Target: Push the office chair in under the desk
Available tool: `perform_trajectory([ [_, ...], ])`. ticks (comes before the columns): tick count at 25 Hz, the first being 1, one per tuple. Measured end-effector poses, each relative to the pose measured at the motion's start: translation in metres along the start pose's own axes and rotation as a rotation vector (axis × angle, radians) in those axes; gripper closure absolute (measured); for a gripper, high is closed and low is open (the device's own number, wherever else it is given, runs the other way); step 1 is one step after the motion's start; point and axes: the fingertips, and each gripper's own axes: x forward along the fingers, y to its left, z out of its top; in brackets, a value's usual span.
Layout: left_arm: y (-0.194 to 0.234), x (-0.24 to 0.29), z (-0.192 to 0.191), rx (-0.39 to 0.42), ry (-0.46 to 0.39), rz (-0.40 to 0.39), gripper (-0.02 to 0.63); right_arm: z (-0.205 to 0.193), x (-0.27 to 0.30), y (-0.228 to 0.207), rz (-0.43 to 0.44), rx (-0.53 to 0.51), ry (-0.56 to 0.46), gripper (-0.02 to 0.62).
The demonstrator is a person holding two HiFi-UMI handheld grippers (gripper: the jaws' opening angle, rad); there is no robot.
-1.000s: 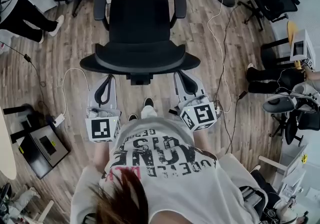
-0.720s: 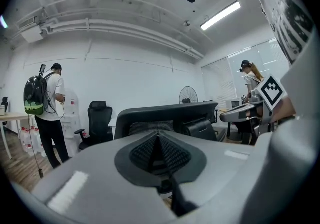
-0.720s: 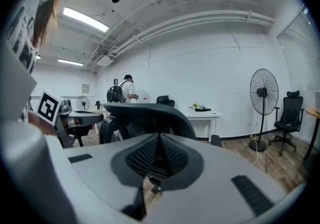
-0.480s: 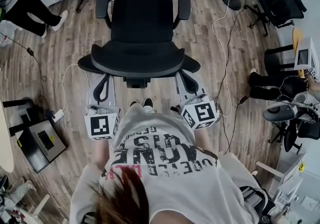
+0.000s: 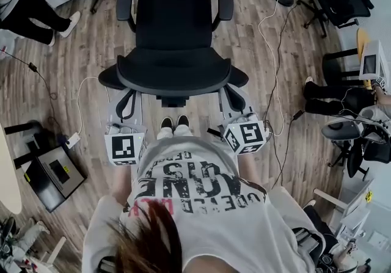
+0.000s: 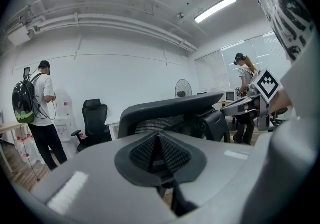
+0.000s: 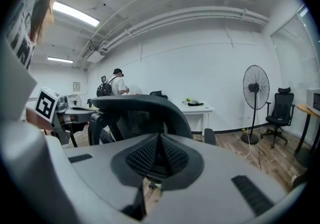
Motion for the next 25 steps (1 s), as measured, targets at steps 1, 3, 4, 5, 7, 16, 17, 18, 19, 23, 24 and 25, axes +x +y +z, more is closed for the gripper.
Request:
perform_trajectory([
  [1,0.001,0.001,-0.001,0.005,0.003,-0.005,0.593,-0.002,0.001,0.000,-0.004,0.001,0.004,0.574],
  [3,0.002,0.003,-0.004,0.009,0.010,-0.014,0.592,-0.005,0.001,0.001,-0.010,-0.005,0.016,0.574],
  [4,0.002,0.003,-0.005,0.012,0.015,-0.018,0.594,-0.006,0.001,0.002,-0.014,-0.010,0.022,0.574],
  [5,0.002,0.003,-0.006,0.019,0.021,-0.021,0.592,-0.008,0.001,0.002,-0.019,-0.016,0.028,0.574],
  [7,0.002,0.003,-0.009,0.039,0.033,-0.026,0.592,-0.010,0.001,0.002,-0.026,-0.031,0.039,0.574],
  [16,-0.005,0.004,-0.031,0.215,0.142,-0.170,0.463,-0.021,0.001,0.002,0.044,-0.271,0.141,0.547],
  [17,-0.007,0.003,-0.038,0.254,0.170,-0.189,0.446,-0.024,0.000,0.002,0.059,-0.304,0.161,0.499],
  [18,-0.008,0.003,-0.045,0.299,0.197,-0.207,0.437,-0.028,0.000,0.002,0.072,-0.337,0.183,0.479],
  [19,-0.010,0.002,-0.050,0.347,0.220,-0.224,0.431,-0.033,0.000,0.003,0.082,-0.369,0.206,0.468],
  [23,-0.011,0.003,-0.066,0.537,0.298,-0.290,0.411,-0.052,-0.001,0.005,0.124,-0.534,0.316,0.437],
  [24,-0.010,0.004,-0.071,0.580,0.319,-0.307,0.410,-0.056,0.000,0.006,0.132,-0.580,0.346,0.425],
  [25,-0.010,0.006,-0.076,0.619,0.341,-0.325,0.410,-0.061,0.002,0.007,0.139,-0.623,0.372,0.417],
])
